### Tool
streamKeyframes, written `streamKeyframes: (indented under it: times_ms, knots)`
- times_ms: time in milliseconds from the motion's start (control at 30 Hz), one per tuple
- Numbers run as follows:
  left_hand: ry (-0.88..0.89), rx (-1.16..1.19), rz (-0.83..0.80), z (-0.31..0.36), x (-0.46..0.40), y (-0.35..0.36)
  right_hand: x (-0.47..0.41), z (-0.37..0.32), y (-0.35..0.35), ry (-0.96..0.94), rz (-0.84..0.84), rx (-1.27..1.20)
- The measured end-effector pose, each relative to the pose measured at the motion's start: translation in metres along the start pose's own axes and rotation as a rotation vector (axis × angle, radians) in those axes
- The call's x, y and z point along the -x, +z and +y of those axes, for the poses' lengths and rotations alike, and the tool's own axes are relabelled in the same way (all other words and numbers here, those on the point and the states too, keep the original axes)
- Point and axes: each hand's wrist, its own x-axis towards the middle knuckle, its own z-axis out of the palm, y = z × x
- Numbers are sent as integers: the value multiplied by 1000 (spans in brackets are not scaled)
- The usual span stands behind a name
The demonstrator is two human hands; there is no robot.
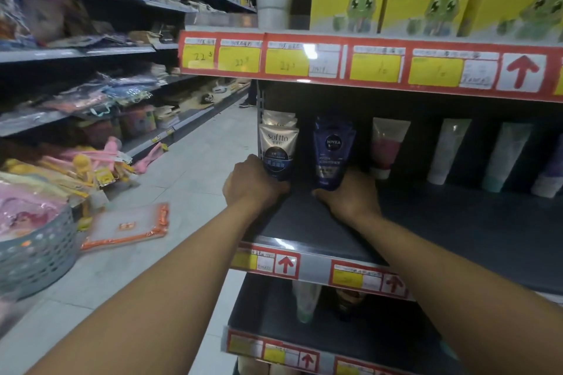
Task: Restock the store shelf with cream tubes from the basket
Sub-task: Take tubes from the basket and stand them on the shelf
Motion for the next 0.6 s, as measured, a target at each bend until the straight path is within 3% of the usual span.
streamKeyframes:
  times_ms: [600]
  knots:
    - [95, 113, 76, -9, -1, 9, 0, 8, 0, -83, 38, -86]
